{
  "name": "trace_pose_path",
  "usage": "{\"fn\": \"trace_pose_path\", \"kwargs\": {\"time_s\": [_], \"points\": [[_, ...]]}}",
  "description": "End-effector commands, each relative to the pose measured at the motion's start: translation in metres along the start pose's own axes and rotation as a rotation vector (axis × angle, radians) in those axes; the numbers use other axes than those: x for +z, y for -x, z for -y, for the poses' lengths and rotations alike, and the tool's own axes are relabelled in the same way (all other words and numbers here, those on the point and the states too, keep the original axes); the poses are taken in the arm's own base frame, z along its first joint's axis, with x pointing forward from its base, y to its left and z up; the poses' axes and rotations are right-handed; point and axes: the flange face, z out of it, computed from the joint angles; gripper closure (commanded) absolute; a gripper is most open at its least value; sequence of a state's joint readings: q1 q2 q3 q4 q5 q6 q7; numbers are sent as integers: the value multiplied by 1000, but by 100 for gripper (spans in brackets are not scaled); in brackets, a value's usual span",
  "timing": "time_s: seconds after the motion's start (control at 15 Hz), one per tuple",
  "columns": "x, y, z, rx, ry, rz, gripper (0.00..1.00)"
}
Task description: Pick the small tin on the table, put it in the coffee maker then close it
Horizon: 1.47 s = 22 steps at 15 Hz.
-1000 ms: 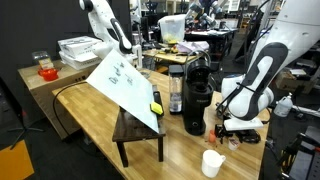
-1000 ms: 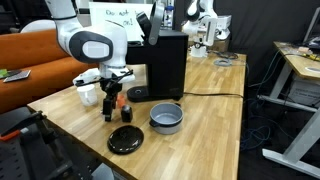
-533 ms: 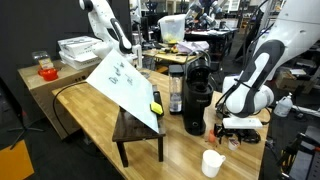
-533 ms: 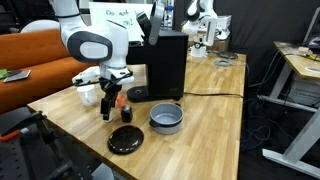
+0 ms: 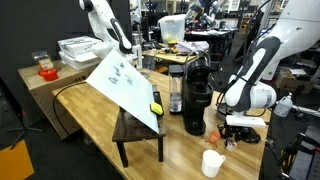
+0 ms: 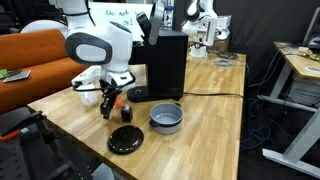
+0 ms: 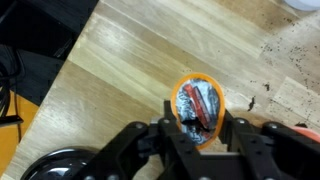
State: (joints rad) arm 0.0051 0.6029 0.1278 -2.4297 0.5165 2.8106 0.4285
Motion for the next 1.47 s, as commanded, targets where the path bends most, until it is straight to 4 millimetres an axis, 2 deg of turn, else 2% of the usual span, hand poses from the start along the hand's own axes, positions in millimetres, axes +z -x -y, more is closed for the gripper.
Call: {"fn": "trace_pose_path", "kwargs": {"time_s": [0.0, 0.13, 0.53, 0.8, 0.87, 1.07, 1.4], "points": [[-8, 3, -11, -1, -27, 2, 89], [-12, 10, -16, -15, -5, -7, 95], [-48, 51, -8, -109, -9, -15, 93], [-82, 85, 5, -197, -10, -40, 91], [-89, 93, 7, -211, 3, -39, 94], [-114, 117, 16, -246, 49, 13, 94], [-169, 140, 33, -294, 60, 32, 94]]}}
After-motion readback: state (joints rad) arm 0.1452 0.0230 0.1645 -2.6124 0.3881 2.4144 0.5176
